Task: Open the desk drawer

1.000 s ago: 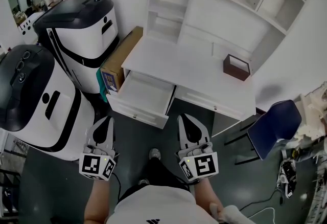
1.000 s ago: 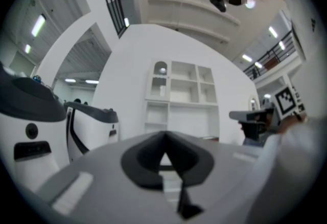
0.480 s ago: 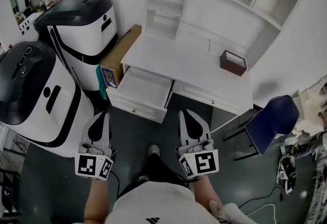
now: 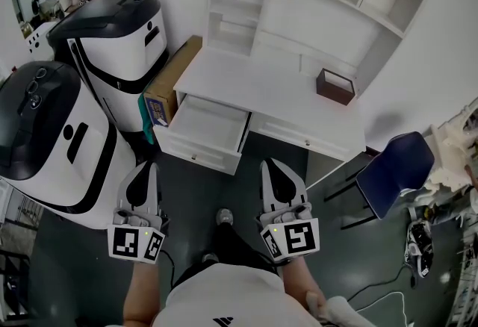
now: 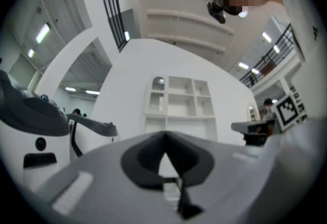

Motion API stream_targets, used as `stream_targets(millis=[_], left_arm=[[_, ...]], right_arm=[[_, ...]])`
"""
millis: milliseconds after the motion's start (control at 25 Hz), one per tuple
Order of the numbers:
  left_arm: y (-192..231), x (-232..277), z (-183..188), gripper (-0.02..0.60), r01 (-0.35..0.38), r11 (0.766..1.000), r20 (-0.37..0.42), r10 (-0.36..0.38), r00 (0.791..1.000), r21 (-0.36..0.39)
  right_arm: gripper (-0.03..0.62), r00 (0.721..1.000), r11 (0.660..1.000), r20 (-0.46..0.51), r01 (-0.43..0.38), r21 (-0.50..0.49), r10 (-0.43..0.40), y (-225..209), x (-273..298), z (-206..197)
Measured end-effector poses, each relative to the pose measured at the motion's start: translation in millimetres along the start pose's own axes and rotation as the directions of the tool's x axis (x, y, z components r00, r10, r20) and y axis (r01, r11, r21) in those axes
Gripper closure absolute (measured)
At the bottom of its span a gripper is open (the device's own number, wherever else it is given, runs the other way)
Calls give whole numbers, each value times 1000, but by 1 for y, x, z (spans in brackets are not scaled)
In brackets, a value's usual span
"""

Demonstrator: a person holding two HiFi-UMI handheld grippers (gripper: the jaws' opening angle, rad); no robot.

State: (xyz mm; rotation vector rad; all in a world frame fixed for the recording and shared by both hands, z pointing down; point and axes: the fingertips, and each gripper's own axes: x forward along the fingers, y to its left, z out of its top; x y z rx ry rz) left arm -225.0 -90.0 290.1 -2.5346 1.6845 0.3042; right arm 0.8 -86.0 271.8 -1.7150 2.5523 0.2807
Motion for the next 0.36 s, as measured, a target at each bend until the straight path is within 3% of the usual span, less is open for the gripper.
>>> stream_targets(millis=[360], left_arm=[[-1,-6,9,577,7,1000,20,-6,1000,-11]], right_arm=[[594,1000,1000,17,4,7,-4,9,-6,9]])
